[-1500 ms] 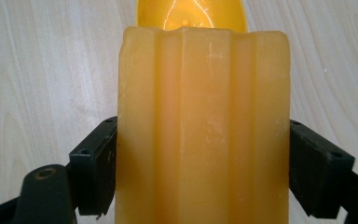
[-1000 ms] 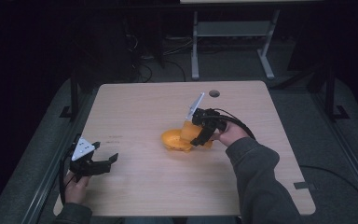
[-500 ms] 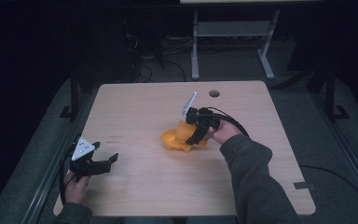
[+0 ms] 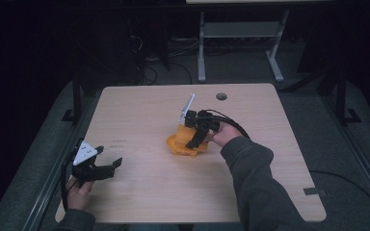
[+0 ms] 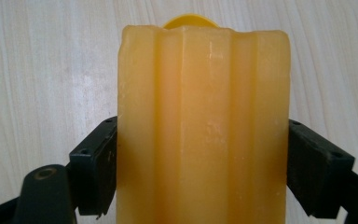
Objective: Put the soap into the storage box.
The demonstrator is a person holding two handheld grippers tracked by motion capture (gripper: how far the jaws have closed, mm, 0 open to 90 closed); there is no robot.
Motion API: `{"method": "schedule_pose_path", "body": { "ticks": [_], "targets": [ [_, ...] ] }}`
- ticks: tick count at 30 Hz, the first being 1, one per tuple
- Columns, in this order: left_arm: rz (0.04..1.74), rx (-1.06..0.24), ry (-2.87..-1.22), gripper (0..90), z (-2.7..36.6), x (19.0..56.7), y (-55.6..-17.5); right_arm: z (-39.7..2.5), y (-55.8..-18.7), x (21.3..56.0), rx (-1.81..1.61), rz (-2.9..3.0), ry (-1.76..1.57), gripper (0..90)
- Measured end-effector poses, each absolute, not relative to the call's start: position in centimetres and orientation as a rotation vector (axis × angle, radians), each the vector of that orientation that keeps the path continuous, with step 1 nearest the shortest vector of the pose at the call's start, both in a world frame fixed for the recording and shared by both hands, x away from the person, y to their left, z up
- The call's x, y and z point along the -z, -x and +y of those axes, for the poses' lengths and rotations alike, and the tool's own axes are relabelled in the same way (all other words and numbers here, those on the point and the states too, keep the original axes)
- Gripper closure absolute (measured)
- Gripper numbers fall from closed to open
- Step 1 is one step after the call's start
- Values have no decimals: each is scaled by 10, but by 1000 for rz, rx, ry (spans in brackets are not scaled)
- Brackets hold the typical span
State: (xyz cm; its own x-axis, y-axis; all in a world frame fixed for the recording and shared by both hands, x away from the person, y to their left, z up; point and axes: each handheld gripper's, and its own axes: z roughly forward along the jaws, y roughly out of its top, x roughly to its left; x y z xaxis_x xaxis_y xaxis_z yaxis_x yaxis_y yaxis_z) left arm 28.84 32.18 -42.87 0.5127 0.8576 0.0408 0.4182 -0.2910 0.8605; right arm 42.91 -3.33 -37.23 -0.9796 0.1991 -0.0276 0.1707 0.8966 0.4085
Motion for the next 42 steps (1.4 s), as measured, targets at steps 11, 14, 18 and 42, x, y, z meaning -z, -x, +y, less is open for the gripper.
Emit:
{"method": "schedule_pose_path", "body": {
  "ticks": [11,14,18,42],
  "targets": [
    [1052,-654,-1905,141,322,429,-288,-20,-431,375,-596,3014,-256,204],
    [1051,-657,-1906,141,322,429,-289,-17,-432,373,-593,3011,-244,204],
    [1049,-657,-1904,141,321,429,-288,-11,-433,372,-595,3016,-231,204],
    [1054,-653,-1909,141,321,429,-288,-1,-432,387,-543,3015,-245,198]
  ]
}}
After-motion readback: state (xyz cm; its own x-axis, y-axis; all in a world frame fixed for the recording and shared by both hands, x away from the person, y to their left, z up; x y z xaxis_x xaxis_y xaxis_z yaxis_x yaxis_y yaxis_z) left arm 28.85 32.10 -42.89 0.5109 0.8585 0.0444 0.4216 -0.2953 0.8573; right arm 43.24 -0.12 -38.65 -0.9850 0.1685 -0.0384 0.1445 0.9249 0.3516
